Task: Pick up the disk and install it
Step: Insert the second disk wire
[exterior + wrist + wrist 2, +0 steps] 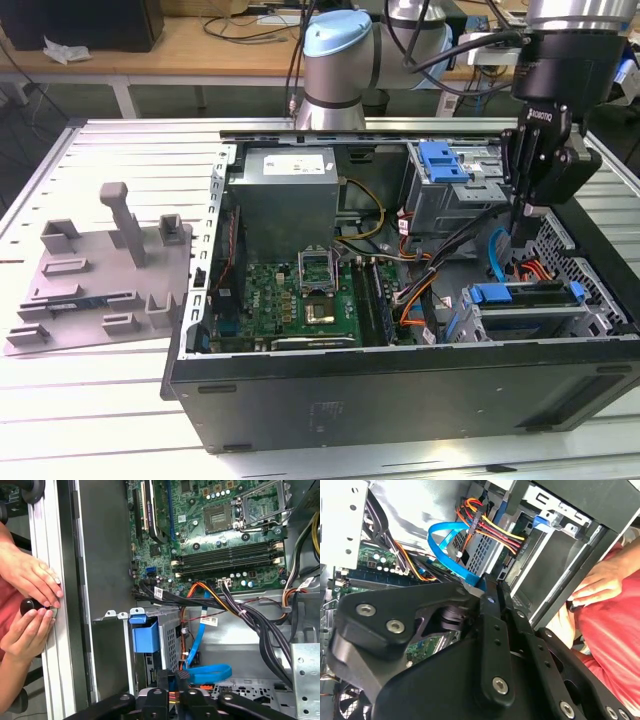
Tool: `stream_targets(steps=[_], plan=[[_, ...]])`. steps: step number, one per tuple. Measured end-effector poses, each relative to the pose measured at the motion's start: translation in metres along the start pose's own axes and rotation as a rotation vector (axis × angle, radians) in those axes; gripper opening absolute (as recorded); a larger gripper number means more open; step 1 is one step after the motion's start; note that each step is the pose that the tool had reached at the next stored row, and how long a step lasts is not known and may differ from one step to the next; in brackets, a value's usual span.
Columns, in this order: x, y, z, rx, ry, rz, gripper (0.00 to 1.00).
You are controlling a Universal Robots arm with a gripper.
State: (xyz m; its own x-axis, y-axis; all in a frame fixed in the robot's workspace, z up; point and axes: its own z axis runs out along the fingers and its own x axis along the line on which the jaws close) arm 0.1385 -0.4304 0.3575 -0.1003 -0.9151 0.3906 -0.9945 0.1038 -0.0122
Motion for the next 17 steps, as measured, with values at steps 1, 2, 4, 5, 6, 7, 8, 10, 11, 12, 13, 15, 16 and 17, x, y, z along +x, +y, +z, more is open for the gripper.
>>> stream_targets(steps=[1,2,4,5,6,7,8,10,11,12,13,15,16,17], plan=[[-0.0001,0.0000,0.0002,0.0001,0.0004,0.000,0.16],[-0.0002,0.0000,0.0004,0.0001,0.0007,0.000,0.16],[-0.0003,0.0000,0.0007,0.0001,0.0011,0.000,0.16],[-0.0003,0.0000,0.0007,0.0002,0.0011,0.000,0.16],[-0.0004,0.0000,0.0008,0.0001,0.0010,0.000,0.16],[-0.0004,0.0000,0.0008,0.0002,0.0011,0.000,0.16],[-0.0004,0.0000,0.0009,0.0001,0.0010,0.000,0.16],[-0.0004,0.0000,0.0009,0.0001,0.0011,0.000,0.16],[-0.0004,0.0000,0.0009,0.0001,0.0010,0.000,0.16],[-0.0004,0.0000,0.0009,0.0001,0.0010,0.000,0.16],[-0.0004,0.0000,0.0010,0.0001,0.0010,0.000,0.16],[-0.0003,0.0000,0.0011,0.0001,0.0007,0.000,0.16],[-0.0001,0.0000,0.0012,0.0001,0.0008,0.000,0.16],[0.0002,-0.0001,0.0013,0.0001,0.0008,0.000,0.16]])
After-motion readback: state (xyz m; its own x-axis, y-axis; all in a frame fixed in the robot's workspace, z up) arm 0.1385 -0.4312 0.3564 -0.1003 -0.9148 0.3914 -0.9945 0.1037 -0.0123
